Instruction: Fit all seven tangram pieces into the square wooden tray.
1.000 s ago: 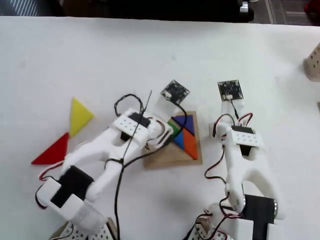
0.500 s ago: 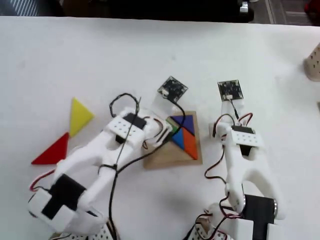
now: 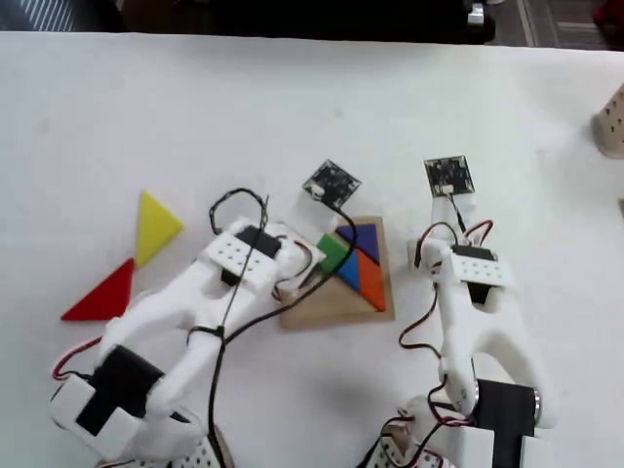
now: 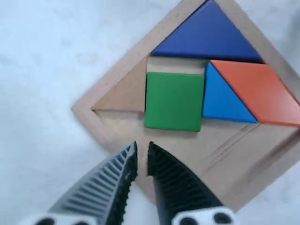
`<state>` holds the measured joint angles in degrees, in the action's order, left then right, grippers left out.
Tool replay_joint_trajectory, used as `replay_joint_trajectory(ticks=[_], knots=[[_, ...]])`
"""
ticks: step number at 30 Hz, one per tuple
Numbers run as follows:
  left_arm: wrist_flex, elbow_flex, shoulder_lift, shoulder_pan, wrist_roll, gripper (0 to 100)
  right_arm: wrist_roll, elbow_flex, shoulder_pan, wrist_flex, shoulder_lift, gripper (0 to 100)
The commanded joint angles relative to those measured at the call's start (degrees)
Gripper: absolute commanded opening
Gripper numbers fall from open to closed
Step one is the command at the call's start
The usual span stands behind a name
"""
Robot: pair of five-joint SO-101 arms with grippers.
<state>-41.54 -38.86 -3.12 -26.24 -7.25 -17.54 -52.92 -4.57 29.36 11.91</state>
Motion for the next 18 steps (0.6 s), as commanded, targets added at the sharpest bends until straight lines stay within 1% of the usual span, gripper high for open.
replay_joint_trajectory(ticks=[1, 5, 7, 10, 13, 16, 18], knots=[[3.2, 0.0, -2.4, -0.2, 0.6, 3, -0.6, 2.6, 0.6, 0.2, 1.0, 1.8], [3.0, 1.2, 3.2, -4.8, 0.6, 2, -0.6, 2.6, 0.6, 0.2, 1.0, 1.8], [-0.3, 4.1, 5.5, -6.1, 0.7, 2, -0.6, 2.6, 0.6, 0.3, 1.0, 1.8], [-2.3, 7.4, 8.8, -6.2, 0.7, 2, -0.6, 2.6, 0.6, 0.3, 1.1, 1.8], [-2.4, 9.6, 11.2, -6.1, 0.7, 2, -0.6, 2.6, 0.6, 0.3, 1.1, 1.8], [-1.7, 11.4, 12.6, -6.1, 0.7, 2, -0.6, 2.6, 0.6, 0.1, 1.0, 1.8], [0.2, 12.4, 13.8, -6.1, 0.7, 2, -0.6, 2.6, 0.7, 0.1, 1.0, 1.8]])
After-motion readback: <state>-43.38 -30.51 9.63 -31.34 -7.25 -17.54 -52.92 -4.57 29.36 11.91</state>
